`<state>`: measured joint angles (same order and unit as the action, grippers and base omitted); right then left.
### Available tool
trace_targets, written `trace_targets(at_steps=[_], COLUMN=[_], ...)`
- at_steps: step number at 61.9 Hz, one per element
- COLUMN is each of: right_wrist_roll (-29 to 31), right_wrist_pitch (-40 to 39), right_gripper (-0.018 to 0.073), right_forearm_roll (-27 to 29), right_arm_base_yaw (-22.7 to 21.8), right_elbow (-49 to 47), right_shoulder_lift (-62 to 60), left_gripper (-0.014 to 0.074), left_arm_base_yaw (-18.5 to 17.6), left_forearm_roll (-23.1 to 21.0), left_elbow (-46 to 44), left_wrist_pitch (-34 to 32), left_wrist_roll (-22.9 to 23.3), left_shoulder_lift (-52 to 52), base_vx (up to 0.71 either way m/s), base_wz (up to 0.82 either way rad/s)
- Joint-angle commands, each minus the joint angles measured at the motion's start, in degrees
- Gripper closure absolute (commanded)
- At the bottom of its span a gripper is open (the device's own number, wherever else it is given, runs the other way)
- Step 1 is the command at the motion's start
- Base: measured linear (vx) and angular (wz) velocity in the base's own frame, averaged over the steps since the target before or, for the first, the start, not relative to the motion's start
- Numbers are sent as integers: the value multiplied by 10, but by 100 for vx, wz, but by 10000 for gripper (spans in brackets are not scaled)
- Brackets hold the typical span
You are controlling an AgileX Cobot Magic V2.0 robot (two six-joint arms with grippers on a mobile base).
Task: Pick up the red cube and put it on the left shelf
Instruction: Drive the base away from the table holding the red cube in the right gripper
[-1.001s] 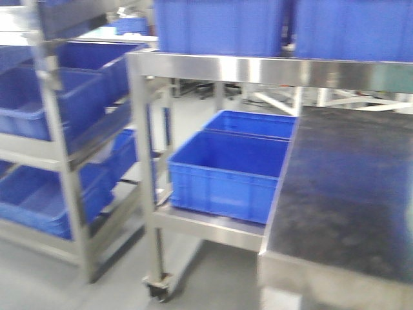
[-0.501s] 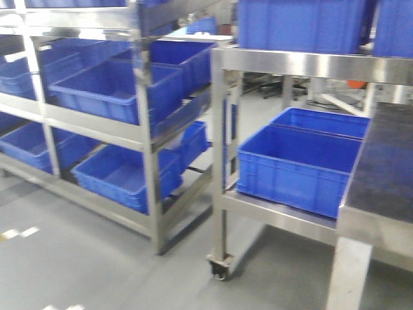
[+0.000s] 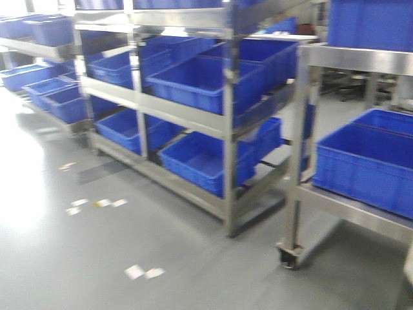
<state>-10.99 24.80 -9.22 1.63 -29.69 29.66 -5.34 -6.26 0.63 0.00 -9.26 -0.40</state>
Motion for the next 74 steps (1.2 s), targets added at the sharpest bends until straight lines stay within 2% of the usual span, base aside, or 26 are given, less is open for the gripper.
trace_targets(at_steps=[1,74], right_wrist_roll=[1,1], right_wrist_pitch=[-48,-48], right_gripper=[502,502], right_forearm_roll=[-8,-8], right_arm_base_yaw=[-3,-3], right_elbow=[-17,-17], right_shoulder_lift=[2,2], left_gripper=[491,491], left_arm_base_yaw=[1,1], left_forearm_roll=[-5,-5], left_elbow=[13,13], left_wrist_pitch=[-48,-48], left_wrist_roll=[1,1], left_shoulder_lift=[3,3], base_vx=[-22,-23], base_wz=[35,45])
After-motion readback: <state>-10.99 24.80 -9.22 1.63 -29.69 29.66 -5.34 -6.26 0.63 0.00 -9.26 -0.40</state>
